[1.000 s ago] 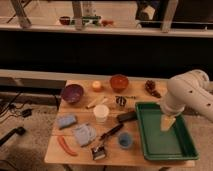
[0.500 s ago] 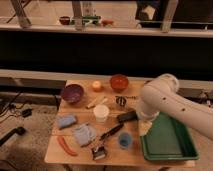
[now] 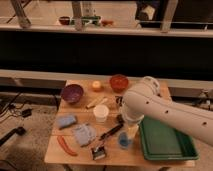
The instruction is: Wipe tray with towel
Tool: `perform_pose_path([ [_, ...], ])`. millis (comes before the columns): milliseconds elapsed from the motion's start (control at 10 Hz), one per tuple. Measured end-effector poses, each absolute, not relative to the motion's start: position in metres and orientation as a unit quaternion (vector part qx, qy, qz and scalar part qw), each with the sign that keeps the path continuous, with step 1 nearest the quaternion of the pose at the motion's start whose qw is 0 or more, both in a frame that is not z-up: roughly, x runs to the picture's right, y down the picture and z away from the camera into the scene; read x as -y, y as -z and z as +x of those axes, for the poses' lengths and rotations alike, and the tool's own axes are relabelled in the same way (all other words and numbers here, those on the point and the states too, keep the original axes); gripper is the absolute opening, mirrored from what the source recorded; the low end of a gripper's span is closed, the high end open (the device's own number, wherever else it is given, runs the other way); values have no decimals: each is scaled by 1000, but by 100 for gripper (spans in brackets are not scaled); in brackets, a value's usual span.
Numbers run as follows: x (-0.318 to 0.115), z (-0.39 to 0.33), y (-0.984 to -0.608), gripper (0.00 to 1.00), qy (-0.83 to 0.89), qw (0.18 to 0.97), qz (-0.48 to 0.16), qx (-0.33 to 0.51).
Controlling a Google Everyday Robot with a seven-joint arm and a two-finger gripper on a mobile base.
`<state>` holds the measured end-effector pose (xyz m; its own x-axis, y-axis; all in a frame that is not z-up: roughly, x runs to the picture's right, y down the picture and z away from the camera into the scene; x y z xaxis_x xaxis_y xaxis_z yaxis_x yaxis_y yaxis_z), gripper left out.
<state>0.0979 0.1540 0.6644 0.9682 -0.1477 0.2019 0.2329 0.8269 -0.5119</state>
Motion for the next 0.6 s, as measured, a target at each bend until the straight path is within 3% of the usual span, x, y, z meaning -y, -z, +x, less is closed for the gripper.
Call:
perform_pose_path([
  [600,-157,85,-663,80,108,949,-279,100],
])
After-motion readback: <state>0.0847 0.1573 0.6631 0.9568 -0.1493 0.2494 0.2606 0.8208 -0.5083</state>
